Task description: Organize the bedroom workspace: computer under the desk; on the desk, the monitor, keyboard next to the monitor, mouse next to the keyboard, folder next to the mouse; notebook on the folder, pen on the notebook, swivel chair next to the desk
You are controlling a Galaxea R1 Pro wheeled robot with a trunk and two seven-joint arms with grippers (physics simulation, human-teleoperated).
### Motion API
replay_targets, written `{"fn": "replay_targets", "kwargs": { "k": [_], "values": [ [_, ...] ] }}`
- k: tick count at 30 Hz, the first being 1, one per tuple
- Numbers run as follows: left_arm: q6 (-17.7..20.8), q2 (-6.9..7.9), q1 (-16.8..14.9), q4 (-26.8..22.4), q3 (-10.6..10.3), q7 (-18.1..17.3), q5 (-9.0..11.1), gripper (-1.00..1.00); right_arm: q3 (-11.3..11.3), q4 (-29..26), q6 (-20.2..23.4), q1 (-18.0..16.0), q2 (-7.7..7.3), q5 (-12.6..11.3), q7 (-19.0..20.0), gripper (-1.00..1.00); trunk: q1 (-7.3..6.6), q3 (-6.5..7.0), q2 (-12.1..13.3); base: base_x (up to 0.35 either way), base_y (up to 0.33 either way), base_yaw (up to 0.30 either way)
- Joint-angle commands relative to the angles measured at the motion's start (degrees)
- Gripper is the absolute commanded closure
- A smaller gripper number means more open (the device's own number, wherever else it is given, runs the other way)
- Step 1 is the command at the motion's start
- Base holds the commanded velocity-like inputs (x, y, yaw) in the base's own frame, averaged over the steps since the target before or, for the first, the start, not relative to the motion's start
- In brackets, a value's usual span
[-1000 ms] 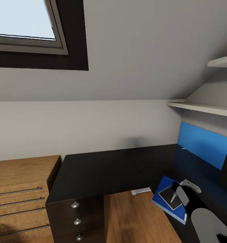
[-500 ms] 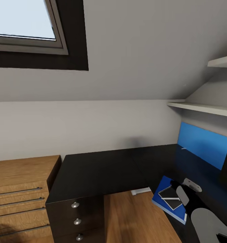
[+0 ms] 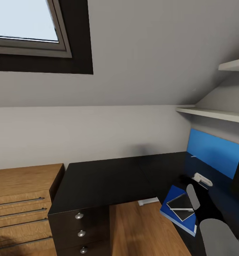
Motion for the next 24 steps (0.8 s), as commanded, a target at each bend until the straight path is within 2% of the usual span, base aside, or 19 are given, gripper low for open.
{"fn": "replay_targets", "kwargs": {
  "k": [1, 4, 6, 10, 11, 12, 18, 19, 24],
  "values": [
    [-0.04, -0.08, -0.02, 0.1, 0.33, -0.52, -0.1, -1.0, 0.07, -3.64, 1.91, 1.67, 1.54, -0.45, -0.41, -1.0, 0.01, -0.07, -0.05, 0.0, 0.0, 0.0],
    [-0.04, -0.08, -0.02, 0.38, 0.33, -0.52, -0.14, -1.0, 0.47, -8.28, 3.53, 4.17, 4.18, -0.09, -0.57, -1.0, 0.01, -0.07, -0.05, -0.002, 0.0, 0.0],
    [-0.04, -0.06, -0.02, 0.49, 0.33, -0.52, -0.14, -1.0, 1.55, -10.56, 4.17, 5.63, 6.03, 0.65, -0.65, -1.0, 0.01, -0.07, -0.05, -0.044, 0.0, 0.0],
    [-0.04, -0.03, -0.02, 0.6, 0.33, -0.52, -0.16, -1.0, 6.16, -12.93, 4.82, 7.67, 9.54, 3.83, -0.8, -1.0, 0.01, -0.07, -0.05, -0.165, 0.0, 0.0],
    [-0.04, -0.02, -0.02, 0.63, 0.33, -0.52, -0.17, -1.0, 8.98, -13.33, 4.97, 8.28, 10.96, 5.73, -1.06, -1.0, 0.01, -0.07, -0.05, -0.259, 0.0, 0.0],
    [-0.02, -0.02, -0.02, 0.67, 0.33, -0.52, -0.18, -1.0, 15.34, -12.56, 5.15, 9.61, 13.15, 8.72, -2.3, -1.0, 0.01, -0.07, -0.05, -0.309, 0.0, 0.0],
    [0.08, -0.13, -0.02, 0.72, 0.31, -0.52, -0.18, -1.0, 21.89, -11.39, 5.2, 10.85, 13.96, 9.73, -2.92, -1.0, 0.01, -0.07, -0.05, -0.322, 0.0, 0.0],
    [0.13, -0.17, -0.02, 0.79, 0.29, -0.53, -0.18, -1.0, 24.01, -10.56, 5.15, 11.04, 13.96, 9.84, -2.95, -1.0, 0.01, -0.07, -0.05, -0.33, 0.0, 0.0],
    [0.26, -0.21, -0.02, 0.95, 0.24, -0.52, -0.18, -1.0, 29.22, -6.66, 4.91, 11.27, 13.96, 9.95, -3.11, -1.0, 0.01, -0.07, -0.05, -0.332, 0.0, 0.0]
  ]
}}
